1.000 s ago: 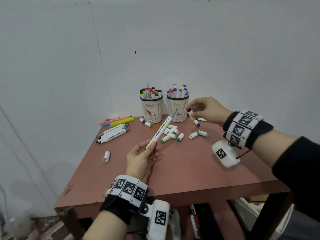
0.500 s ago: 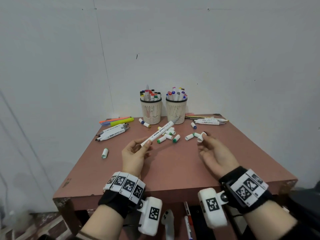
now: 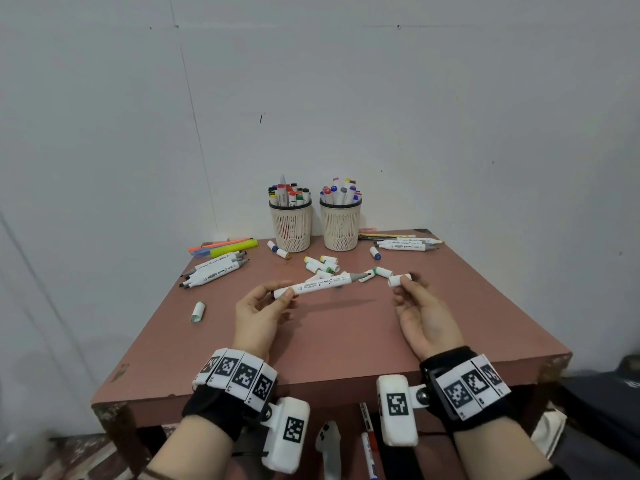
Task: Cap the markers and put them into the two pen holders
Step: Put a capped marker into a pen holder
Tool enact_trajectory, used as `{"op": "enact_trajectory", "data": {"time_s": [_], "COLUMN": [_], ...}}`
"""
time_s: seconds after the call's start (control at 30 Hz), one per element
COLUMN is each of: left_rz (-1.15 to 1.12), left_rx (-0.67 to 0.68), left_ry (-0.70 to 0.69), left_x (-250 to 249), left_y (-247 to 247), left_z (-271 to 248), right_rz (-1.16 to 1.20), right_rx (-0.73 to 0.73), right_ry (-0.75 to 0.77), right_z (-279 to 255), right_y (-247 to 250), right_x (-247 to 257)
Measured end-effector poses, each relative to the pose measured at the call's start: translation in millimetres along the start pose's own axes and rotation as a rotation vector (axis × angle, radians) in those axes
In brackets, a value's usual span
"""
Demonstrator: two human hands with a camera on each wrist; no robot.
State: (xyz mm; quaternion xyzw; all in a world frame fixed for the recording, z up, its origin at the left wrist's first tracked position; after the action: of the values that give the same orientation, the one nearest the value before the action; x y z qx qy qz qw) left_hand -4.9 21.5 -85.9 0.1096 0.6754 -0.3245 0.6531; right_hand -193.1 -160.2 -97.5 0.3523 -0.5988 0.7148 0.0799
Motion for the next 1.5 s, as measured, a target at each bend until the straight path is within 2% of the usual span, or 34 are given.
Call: {"op": "enact_trajectory", "data": {"time_s": [0.37,0.67,1.17,1.5], "left_rz": [0.067,0.155,0.223,0.287], "left_rx": [0.045,0.105,0.072,0.114], "left_ry": [0.003,-0.012,0.089,0.106], "left_x": [-1,-2,14,14], "left_y": [-7,-13,-2,-5], "left_z": [-4,-5,3,2], "right_rz": [-0.071,-0.241,-0.646,-0.736], "right_rx": [0.072,0.121,0.232,0.318], "right_ry": [0.001,0.008,0.022,-0.024], "right_z": [-6,-8,-9,-10], "right_y": [-8,-11,-10,-12], "right_x": [-2,-4,-14,-17]}}
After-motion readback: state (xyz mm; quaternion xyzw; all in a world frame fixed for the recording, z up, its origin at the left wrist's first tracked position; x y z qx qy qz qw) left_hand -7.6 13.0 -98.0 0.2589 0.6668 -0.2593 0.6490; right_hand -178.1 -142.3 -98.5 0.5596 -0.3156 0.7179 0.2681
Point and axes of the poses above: each hand's wrist, its own z-axis towards the middle knuckle, its own y-axis out of the back of the hand, x = y × z, the point moved 9 cm from there along z, towards the middle knuckle, and after that the axes turned 8 degrees about y, right-handed, at the moved point
